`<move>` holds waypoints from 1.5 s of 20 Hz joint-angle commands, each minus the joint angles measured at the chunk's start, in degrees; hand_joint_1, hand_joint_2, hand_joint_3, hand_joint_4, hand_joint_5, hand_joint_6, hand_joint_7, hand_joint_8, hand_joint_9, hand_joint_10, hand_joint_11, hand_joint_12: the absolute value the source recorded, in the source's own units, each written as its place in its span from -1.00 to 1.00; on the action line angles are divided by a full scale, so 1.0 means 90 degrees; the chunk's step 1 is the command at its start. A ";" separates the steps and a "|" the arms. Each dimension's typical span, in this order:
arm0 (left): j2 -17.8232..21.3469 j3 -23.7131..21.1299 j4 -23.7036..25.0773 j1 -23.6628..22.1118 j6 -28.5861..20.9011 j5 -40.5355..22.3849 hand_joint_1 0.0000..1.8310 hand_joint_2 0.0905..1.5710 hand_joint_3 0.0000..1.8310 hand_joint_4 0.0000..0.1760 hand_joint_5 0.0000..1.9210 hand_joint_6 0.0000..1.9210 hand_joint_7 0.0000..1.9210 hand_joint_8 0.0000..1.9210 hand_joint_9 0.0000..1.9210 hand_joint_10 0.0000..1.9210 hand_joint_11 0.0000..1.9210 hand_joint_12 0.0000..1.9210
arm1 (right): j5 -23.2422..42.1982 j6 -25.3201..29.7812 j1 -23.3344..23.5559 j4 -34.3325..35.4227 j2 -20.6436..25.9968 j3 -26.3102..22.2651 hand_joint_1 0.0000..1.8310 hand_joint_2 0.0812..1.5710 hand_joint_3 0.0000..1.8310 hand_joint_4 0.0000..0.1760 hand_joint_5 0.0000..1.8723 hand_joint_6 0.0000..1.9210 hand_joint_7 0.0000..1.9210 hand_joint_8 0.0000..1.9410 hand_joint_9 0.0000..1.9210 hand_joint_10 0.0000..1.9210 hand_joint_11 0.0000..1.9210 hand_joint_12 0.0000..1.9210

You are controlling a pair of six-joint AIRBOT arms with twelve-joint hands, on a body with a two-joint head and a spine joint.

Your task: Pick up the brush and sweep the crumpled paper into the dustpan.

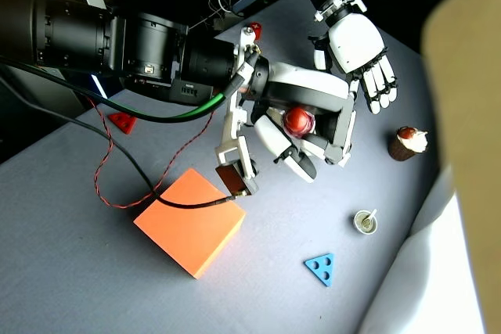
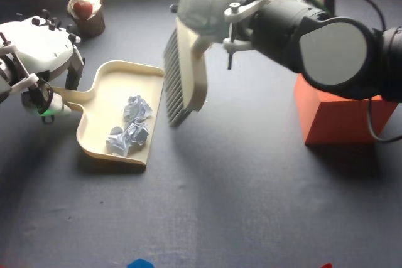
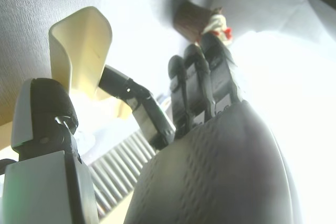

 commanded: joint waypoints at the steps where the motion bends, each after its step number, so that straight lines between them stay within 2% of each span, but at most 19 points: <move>1: 0.0004 0.0026 0.0207 -0.0081 0.0046 -0.0588 0.13 0.40 -1.00 0.33 0.00 0.05 -0.70 -0.99 -0.78 -0.99 -0.95 -0.61 | -0.0473 -0.0102 0.0052 -0.0325 0.0043 -0.0001 0.59 0.43 -1.00 -1.00 0.08 1.00 0.07 1.00 0.47 1.00 0.65 1.00; 3: 0.0001 0.0022 0.0207 -0.0082 0.0047 -0.0595 0.13 0.40 -1.00 0.33 0.01 0.04 -0.71 -1.00 -0.78 -1.00 -0.95 -0.61 | -0.0473 -0.0102 0.0018 -0.0381 -0.0034 0.0001 0.59 0.42 -1.00 -1.00 0.08 1.00 0.07 1.00 0.46 1.00 0.65 1.00; 6: 0.0002 0.0016 0.0207 -0.0081 0.0050 -0.0609 0.15 0.40 -1.00 -0.38 0.00 0.06 -0.74 -1.00 -0.80 -1.00 -0.96 -0.62 | -0.0488 -0.0098 0.0008 -0.0478 -0.0167 0.0044 0.61 0.43 -1.00 -1.00 0.07 1.00 0.07 1.00 0.45 1.00 0.63 1.00; 8: 0.0002 0.0015 0.0207 -0.0081 0.0051 -0.0610 0.15 0.40 -1.00 -0.27 0.00 0.05 -0.72 -1.00 -0.79 -1.00 -0.95 -0.61 | -0.0631 0.0383 0.0008 -0.0786 -0.0238 0.0094 0.61 0.43 -1.00 -1.00 0.06 1.00 0.06 1.00 0.45 1.00 0.64 1.00; 9: 0.0002 0.0014 0.0207 -0.0081 0.0051 -0.0611 0.14 0.40 -1.00 0.04 0.00 0.05 -0.71 -1.00 -0.79 -1.00 -0.94 -0.61 | -0.0757 0.0597 0.0008 -0.0967 -0.0298 0.0143 0.62 0.43 -1.00 -1.00 0.07 1.00 0.06 1.00 0.46 1.00 0.65 1.00; 10: 0.0002 0.0014 0.0207 -0.0082 0.0051 -0.0616 0.13 0.40 -1.00 0.19 0.00 0.05 -0.71 -1.00 -0.79 -1.00 -0.94 -0.61 | -0.0819 0.0742 0.0008 -0.1032 -0.0338 0.0176 0.63 0.44 -1.00 -1.00 0.04 1.00 0.03 1.00 0.45 1.00 0.64 1.00; 12: 0.0002 0.0011 0.0207 -0.0082 0.0061 -0.0616 0.14 0.39 -1.00 0.13 0.02 0.03 -0.70 -1.00 -0.78 -1.00 -0.93 -0.60 | -0.0849 0.0944 0.0009 -0.1127 -0.0376 0.0213 0.62 0.43 -1.00 -1.00 0.05 1.00 0.05 1.00 0.43 1.00 0.63 1.00; 13: 0.0002 0.0012 0.0207 -0.0081 0.0061 -0.0622 0.12 0.39 -1.00 0.62 0.01 0.03 -0.71 -1.00 -0.78 -1.00 -0.93 -0.60 | -0.0935 0.1075 -0.0004 -0.1168 -0.0381 0.0211 0.62 0.44 -1.00 -1.00 0.04 1.00 0.03 1.00 0.42 1.00 0.62 1.00; 14: 0.0002 0.0012 0.0206 -0.0081 0.0061 -0.0632 0.12 0.39 -1.00 0.62 0.01 0.03 -0.71 -1.00 -0.78 -1.00 -0.93 -0.60 | -0.1076 0.1215 -0.0032 -0.1240 -0.0384 0.0204 0.62 0.44 -1.00 -1.00 0.04 1.00 0.03 1.00 0.42 1.00 0.62 1.00; 17: 0.0005 0.0016 0.0207 -0.0089 0.0062 -0.0653 0.13 0.39 -1.00 0.31 0.01 0.03 -0.71 -1.00 -0.80 -1.00 -0.96 -0.58 | -0.1646 0.1641 -0.0130 -0.1606 -0.0385 0.0141 0.61 0.43 -1.00 -1.00 0.06 1.00 0.09 1.00 0.44 1.00 0.62 1.00; 18: 0.0007 0.0016 0.0211 -0.0091 0.0063 -0.0648 0.15 0.39 -1.00 -0.10 0.02 0.02 -0.71 -1.00 -0.80 -1.00 -0.96 -0.58 | -0.1760 0.1644 -0.0131 -0.1666 -0.0372 0.0112 0.60 0.44 -1.00 -1.00 0.05 1.00 0.08 1.00 0.43 1.00 0.62 1.00; 19: 0.0010 0.0012 0.0211 -0.0091 0.0063 -0.0637 0.14 0.39 -1.00 0.23 0.02 0.02 -0.73 -1.00 -0.81 -1.00 -0.96 -0.58 | -0.1804 0.1644 -0.0131 -0.1683 -0.0341 0.0085 0.60 0.44 -1.00 -1.00 0.05 1.00 0.07 1.00 0.43 1.00 0.61 1.00; 21: 0.0014 0.0007 0.0211 -0.0091 0.0063 -0.0628 0.14 0.38 -1.00 0.20 0.03 0.01 -0.72 -1.00 -0.81 -1.00 -0.96 -0.58 | -0.1715 0.1644 -0.0129 -0.1781 -0.0247 0.0036 0.60 0.44 -1.00 -1.00 0.04 1.00 0.07 1.00 0.42 1.00 0.60 1.00; 23: 0.0014 0.0006 0.0211 -0.0090 0.0064 -0.0625 0.12 0.39 -1.00 0.61 0.01 0.04 -0.72 -1.00 -0.80 -1.00 -0.95 -0.59 | -0.1477 0.1587 -0.0093 -0.1833 -0.0145 0.0031 0.59 0.44 -1.00 -1.00 0.05 1.00 0.07 1.00 0.42 1.00 0.60 1.00; 24: 0.0014 0.0007 0.0211 -0.0092 0.0064 -0.0627 0.13 0.40 -1.00 0.31 0.00 0.05 -0.72 -1.00 -0.81 -1.00 -0.96 -0.58 | -0.1306 0.1365 -0.0056 -0.1732 -0.0103 0.0043 0.60 0.44 -1.00 -1.00 0.04 1.00 0.06 1.00 0.42 1.00 0.60 1.00; 27: 0.0020 -0.0002 0.0211 -0.0110 0.0068 -0.0628 0.14 0.37 -1.00 0.23 0.04 -0.01 -0.72 -1.00 -0.80 -1.00 -0.96 -0.58 | -0.0946 0.0695 -0.0012 -0.1270 -0.0107 0.0117 0.59 0.45 -1.00 -1.00 0.05 1.00 0.05 1.00 0.42 1.00 0.61 1.00; 28: 0.0026 -0.0018 0.0211 -0.0115 0.0079 -0.0631 0.13 0.38 -1.00 0.42 0.03 0.00 -0.73 -1.00 -0.81 -1.00 -0.96 -0.58 | -0.0941 0.0660 -0.0013 -0.1240 -0.0144 0.0149 0.59 0.44 -1.00 -1.00 0.05 1.00 0.05 1.00 0.43 1.00 0.61 1.00; 29: 0.0032 -0.0033 0.0211 -0.0117 0.0084 -0.0637 0.15 0.37 -1.00 0.03 0.04 -0.02 -0.71 -0.99 -0.79 -0.99 -0.95 -0.58 | -0.0941 0.0660 -0.0013 -0.1220 -0.0172 0.0164 0.59 0.45 -1.00 -1.00 0.05 1.00 0.06 1.00 0.43 1.00 0.61 1.00; 30: 0.0037 -0.0051 0.0209 -0.0119 0.0086 -0.0650 0.12 0.39 -1.00 0.45 0.01 0.04 -0.72 -1.00 -0.80 -1.00 -0.96 -0.58 | -0.0941 0.0661 -0.0015 -0.1198 -0.0214 0.0171 0.59 0.44 -1.00 -1.00 0.04 1.00 0.05 1.00 0.41 1.00 0.60 1.00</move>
